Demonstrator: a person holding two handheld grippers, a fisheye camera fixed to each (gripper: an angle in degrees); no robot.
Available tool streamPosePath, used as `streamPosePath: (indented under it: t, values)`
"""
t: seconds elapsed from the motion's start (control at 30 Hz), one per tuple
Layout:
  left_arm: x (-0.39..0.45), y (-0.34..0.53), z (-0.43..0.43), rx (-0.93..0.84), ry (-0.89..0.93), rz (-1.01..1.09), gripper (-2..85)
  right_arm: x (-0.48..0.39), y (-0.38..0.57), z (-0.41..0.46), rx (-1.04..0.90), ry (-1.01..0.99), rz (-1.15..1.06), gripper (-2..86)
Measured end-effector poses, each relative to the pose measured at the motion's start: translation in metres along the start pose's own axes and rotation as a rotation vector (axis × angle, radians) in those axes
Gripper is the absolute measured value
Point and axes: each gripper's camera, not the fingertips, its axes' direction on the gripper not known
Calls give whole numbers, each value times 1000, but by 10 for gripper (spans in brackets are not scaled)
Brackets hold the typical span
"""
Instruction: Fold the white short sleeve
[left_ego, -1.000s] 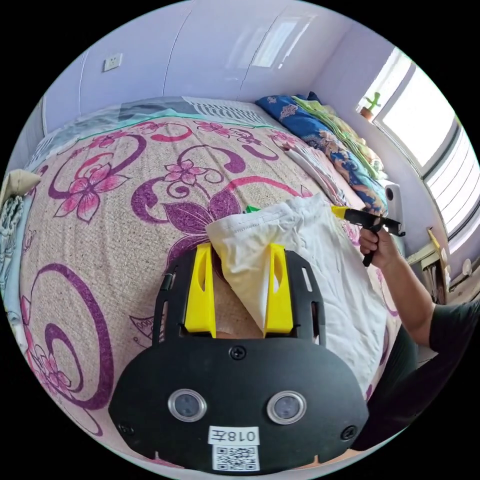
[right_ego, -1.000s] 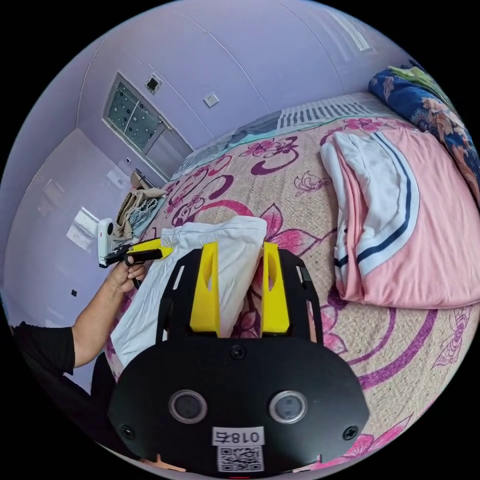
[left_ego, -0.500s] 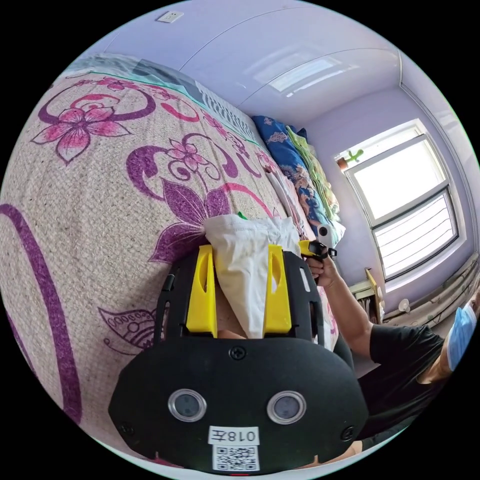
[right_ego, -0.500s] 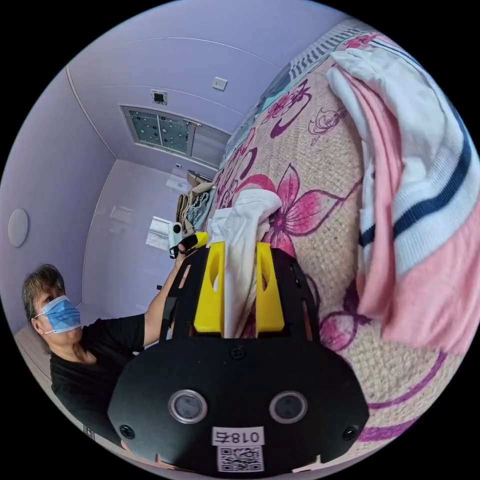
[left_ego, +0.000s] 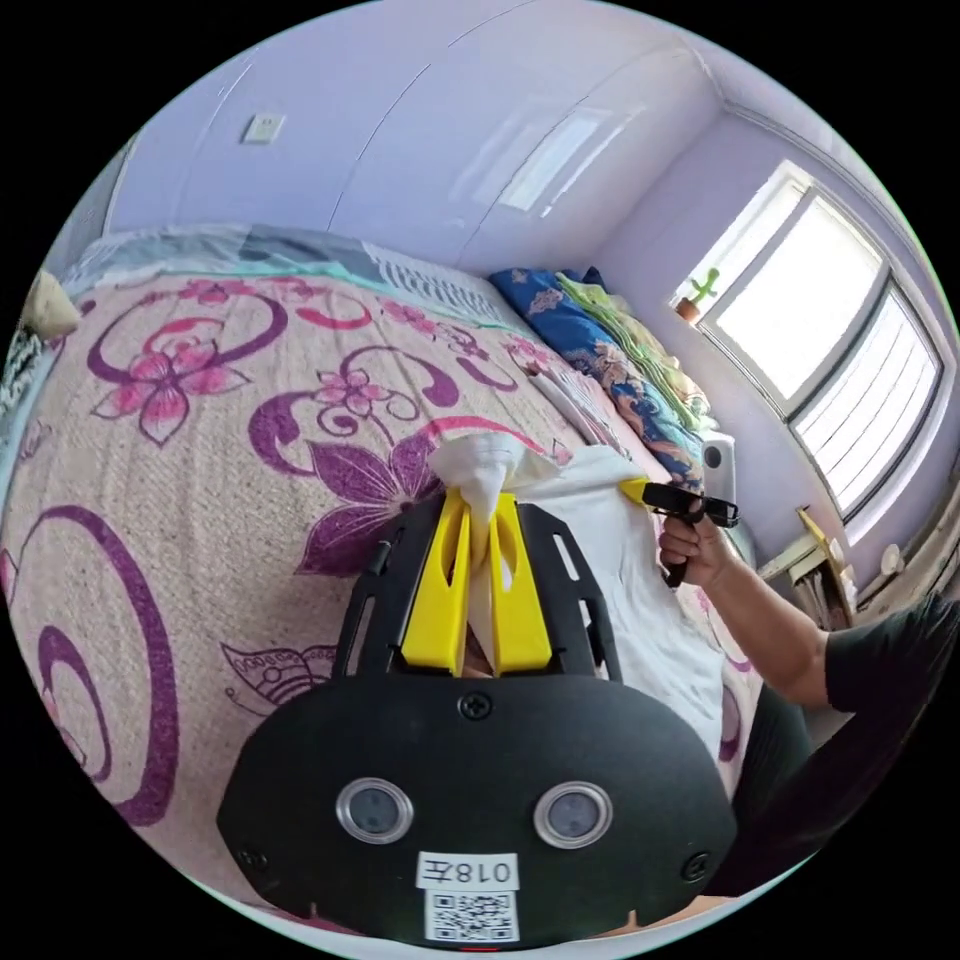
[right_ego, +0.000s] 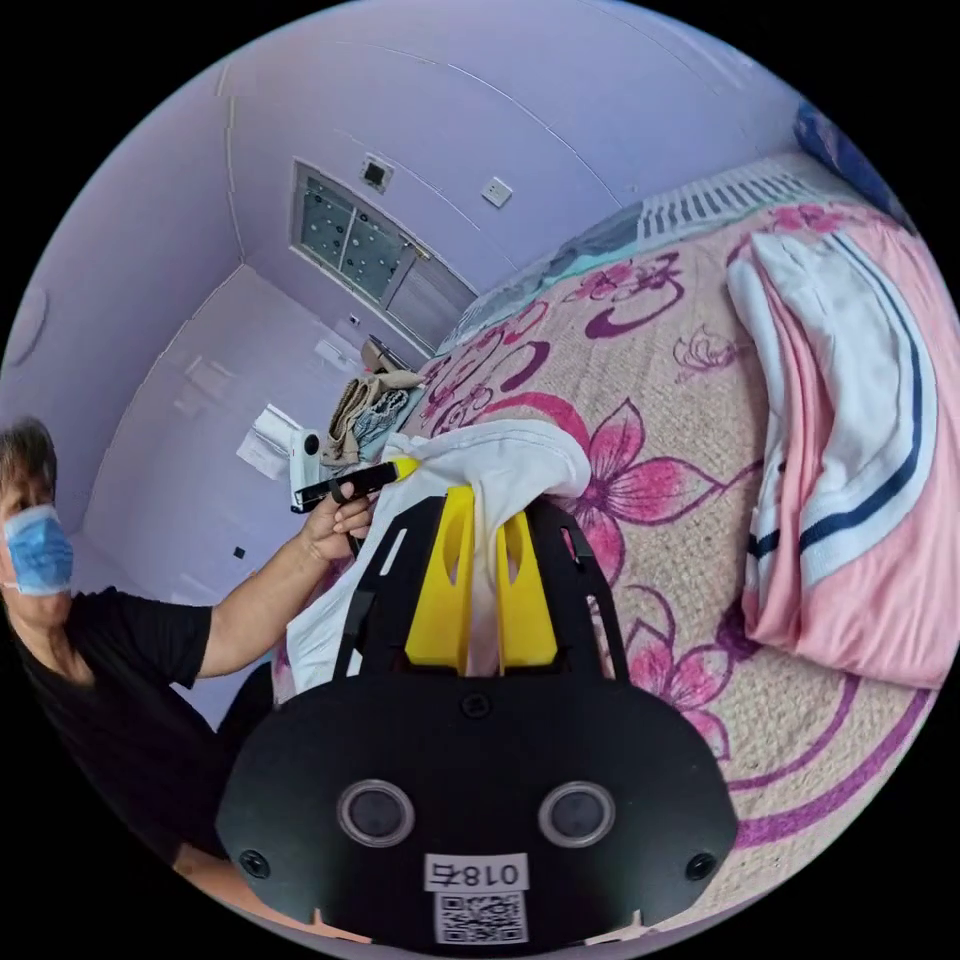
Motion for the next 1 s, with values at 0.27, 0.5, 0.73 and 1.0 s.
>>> streamPosePath:
  t: [0.27,0.5,0.73,1.0]
  values:
    - [0,-29,-33,-126,-185,47,20,-2,14,0,-60,171,89,19]
    - [-32,-62,-61,-241,-211,-2,99,6,16,-10,-152,229,141,60]
    - [-62,-94,-104,-249,-214,14,131,35,27,-36,-117,81,202,82]
    - [-123,-117,-168,-258,-45,-37,51,59,48,-78,-53,-70,273,112]
